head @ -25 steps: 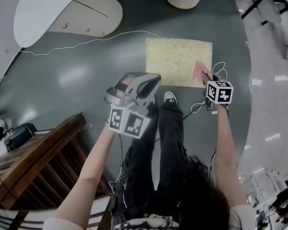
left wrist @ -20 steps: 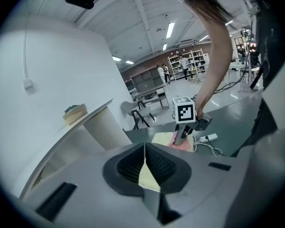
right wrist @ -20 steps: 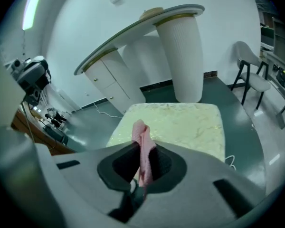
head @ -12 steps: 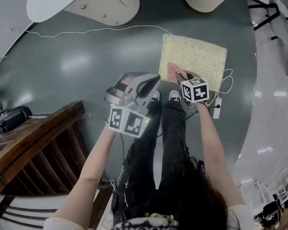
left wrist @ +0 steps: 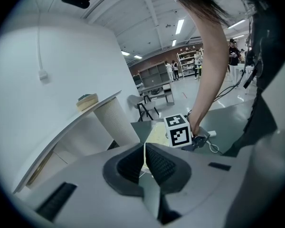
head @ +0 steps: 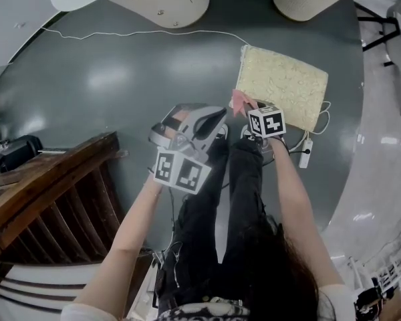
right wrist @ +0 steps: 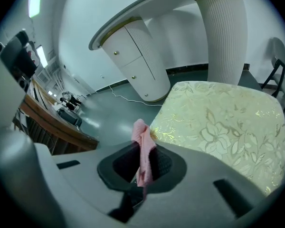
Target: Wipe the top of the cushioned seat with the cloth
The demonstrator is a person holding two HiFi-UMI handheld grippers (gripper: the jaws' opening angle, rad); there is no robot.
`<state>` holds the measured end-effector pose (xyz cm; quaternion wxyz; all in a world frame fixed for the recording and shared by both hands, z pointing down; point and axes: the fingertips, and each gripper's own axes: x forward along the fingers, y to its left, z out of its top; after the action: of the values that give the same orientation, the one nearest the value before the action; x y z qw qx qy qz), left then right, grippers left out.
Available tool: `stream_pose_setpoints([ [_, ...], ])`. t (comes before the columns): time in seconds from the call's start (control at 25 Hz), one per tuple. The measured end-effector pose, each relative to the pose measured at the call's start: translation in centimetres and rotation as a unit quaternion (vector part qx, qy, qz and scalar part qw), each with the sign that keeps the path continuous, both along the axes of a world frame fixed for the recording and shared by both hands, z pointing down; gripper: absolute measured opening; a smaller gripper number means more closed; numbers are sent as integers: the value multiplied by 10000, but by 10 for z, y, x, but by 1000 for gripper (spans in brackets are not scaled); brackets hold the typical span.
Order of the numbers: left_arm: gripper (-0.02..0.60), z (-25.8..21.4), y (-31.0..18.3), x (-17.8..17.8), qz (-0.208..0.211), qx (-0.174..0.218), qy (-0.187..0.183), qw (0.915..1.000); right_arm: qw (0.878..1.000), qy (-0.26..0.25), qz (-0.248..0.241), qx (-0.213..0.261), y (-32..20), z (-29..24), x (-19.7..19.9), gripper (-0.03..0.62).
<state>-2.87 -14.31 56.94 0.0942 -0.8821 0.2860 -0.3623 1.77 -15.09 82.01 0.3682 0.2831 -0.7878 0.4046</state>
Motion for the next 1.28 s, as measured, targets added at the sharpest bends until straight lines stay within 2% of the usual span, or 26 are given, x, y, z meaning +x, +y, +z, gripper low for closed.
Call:
stream_pose_setpoints([
  [0.24, 11, -3, 0, 10, 150, 22, 15, 9999, 9989, 340, 318, -18, 0, 7, 46, 11],
  [0.56, 11, -4, -2, 48, 522, -2, 41, 9986, 9924, 713, 999, -84, 6, 14, 139, 11],
  [0.96, 11, 0, -5, 110, 985, -82, 44, 9951, 9774, 1141, 1777, -131, 14, 16, 267, 11],
  [1.28, 11, 1, -10, 153, 1238, -102, 34, 9923, 9648, 1290, 2286, -187, 19, 18, 335, 11],
])
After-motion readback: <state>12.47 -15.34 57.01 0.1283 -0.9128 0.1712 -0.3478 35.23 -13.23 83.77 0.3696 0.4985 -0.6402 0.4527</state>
